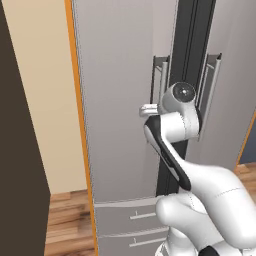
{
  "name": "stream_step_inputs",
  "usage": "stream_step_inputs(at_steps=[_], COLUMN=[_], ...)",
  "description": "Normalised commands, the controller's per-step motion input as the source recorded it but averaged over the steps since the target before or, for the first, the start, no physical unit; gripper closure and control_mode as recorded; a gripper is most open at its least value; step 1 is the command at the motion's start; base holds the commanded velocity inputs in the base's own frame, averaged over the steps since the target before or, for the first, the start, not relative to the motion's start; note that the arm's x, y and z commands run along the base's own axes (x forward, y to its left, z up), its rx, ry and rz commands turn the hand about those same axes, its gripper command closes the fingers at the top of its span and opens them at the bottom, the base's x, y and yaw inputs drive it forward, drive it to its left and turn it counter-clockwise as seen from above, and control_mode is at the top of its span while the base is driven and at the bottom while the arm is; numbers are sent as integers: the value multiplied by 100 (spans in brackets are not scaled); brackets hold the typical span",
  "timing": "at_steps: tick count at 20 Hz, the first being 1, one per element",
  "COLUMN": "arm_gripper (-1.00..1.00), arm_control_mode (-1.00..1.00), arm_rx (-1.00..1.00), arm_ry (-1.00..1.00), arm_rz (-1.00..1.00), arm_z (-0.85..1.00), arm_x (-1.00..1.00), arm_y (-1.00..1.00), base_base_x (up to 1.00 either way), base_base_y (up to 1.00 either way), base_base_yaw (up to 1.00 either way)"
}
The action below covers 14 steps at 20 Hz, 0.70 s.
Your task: Retrieve a lemon from the fridge and place it on the cutting board with the fish.
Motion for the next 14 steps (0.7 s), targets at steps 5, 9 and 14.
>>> stream_step_inputs(at_steps=[5, 9, 14], arm_gripper=[100, 100, 100], arm_control_mode=[-100, -100, -100], arm_rx=[0, 0, 0], arm_ry=[-28, -28, -4], arm_rz=[4, 1, -1], arm_z=[-6, -2, 0], arm_x=[32, 20, 2], arm_y=[0, 0, 0], base_base_x=[0, 0, 0], base_base_y=[0, 0, 0], base_base_yaw=[0, 0, 0])
